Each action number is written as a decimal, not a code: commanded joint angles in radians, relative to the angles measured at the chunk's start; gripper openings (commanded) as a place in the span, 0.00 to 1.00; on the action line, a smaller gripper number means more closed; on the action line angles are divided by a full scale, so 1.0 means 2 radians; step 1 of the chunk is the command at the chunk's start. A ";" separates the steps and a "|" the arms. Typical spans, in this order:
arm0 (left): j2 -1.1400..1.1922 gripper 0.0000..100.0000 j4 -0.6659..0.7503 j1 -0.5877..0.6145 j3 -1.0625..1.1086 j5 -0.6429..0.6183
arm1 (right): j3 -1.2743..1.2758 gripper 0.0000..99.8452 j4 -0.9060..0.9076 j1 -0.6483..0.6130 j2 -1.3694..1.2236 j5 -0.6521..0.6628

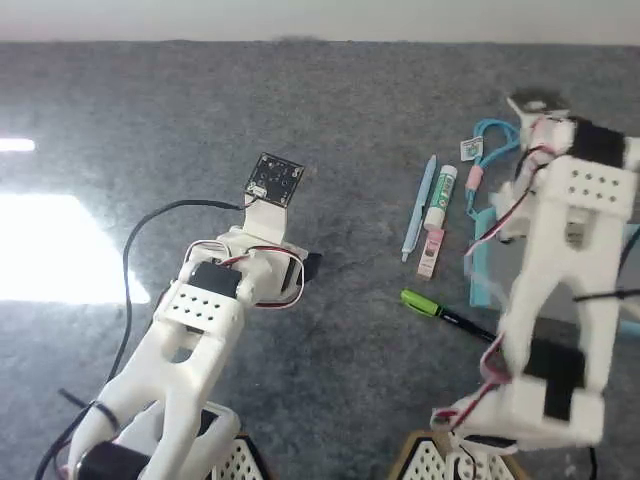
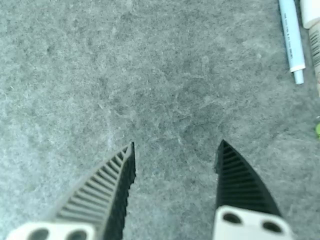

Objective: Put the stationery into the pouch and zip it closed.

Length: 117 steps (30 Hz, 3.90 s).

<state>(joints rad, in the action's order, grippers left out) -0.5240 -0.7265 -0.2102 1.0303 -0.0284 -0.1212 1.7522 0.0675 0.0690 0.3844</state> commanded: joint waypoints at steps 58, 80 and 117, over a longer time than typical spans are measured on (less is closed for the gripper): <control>-0.008 0.25 0.012 0.005 -0.004 -0.005 | 0.091 0.29 -0.105 0.211 -0.146 0.141; -0.008 0.25 0.012 0.004 -0.003 0.021 | 0.601 0.29 -0.404 0.245 0.537 0.380; -0.008 0.25 0.061 0.001 0.033 0.021 | 0.692 0.36 -0.799 0.307 0.221 0.555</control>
<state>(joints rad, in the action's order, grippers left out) -0.5240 -0.6252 -0.2102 1.1024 0.0008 1.3226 0.1995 0.6797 0.5171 1.4784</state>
